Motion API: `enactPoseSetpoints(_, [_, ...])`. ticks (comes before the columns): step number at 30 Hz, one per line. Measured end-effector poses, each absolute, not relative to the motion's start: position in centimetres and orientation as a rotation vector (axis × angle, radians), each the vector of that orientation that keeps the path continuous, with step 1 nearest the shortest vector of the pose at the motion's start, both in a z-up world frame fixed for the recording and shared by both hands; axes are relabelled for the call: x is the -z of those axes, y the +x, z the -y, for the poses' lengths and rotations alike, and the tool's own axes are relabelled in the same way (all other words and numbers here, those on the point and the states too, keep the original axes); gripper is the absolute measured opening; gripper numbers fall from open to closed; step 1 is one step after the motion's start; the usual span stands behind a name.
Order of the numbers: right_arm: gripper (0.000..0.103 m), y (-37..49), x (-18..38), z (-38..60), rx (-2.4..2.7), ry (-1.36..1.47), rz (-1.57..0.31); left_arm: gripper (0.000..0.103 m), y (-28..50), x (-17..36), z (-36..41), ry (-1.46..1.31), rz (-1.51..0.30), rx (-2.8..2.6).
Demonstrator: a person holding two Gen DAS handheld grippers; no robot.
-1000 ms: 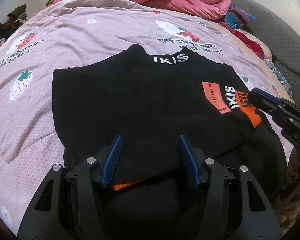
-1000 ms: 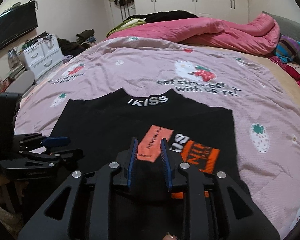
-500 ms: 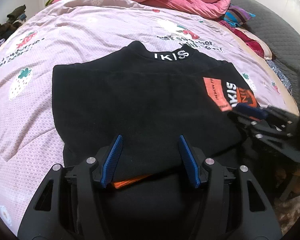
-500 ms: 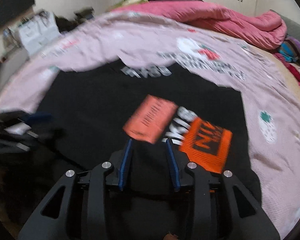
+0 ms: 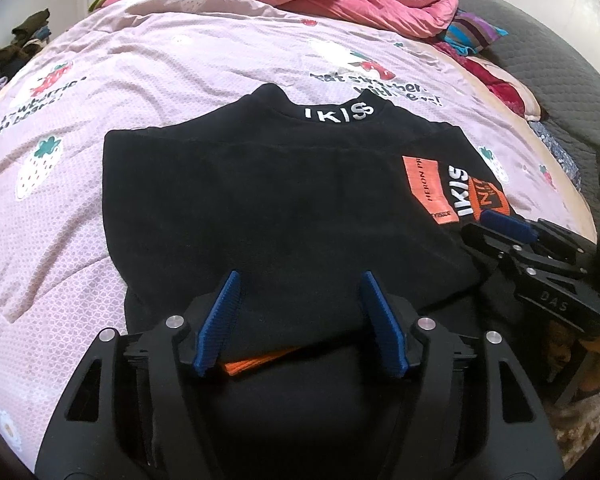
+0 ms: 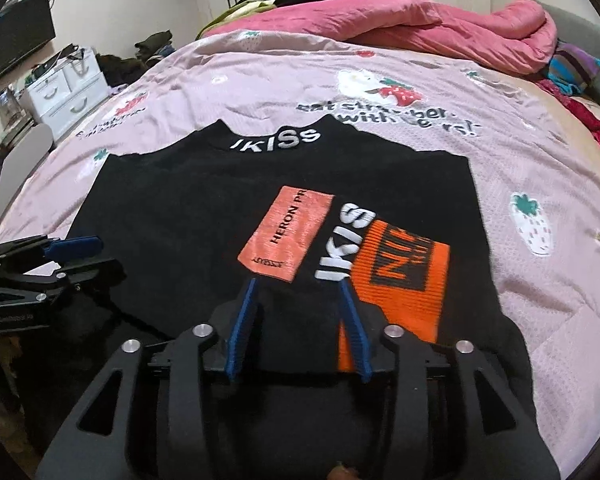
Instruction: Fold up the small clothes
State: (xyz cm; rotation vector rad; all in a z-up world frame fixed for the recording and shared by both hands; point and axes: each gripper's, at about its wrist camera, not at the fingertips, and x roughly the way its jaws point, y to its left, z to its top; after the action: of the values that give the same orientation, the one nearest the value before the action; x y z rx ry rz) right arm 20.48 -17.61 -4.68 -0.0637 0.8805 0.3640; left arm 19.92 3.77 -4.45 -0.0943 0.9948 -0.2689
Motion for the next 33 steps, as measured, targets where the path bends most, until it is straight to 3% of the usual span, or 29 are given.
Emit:
enactPoseSetpoints(11, [0.06, 19.5, 4.0, 18.8, -0.358, -0.016, -0.865, 0.069, 19.1, 3.7, -3.7, -0.088, -0.966, 0.257])
enactPoseSetpoints(16, [0.076, 18.9, 3.4, 18.9, -0.352, -0.006, -0.843, 0.075, 18.8, 3.3, -3.8, -0.083, -0.946, 0.244])
enactPoseSetpoints(18, [0.08, 18.7, 3.1, 18.9, -0.348, -0.01, -0.833, 0.085, 18.6, 3.1, -3.9, -0.079, -0.939, 0.238])
enactPoseSetpoints(22, [0.089, 18.4, 2.6, 19.1, -0.347, -0.002, -0.824, 0.093, 18.4, 2.9, -3.8, -0.075, -0.93, 0.239])
enactPoseSetpoints(33, [0.097, 18.3, 1.5, 20.2, -0.327, 0.038, -0.803, 0.094, 17.8, 2.4, -3.7, -0.029, -0.915, 0.213])
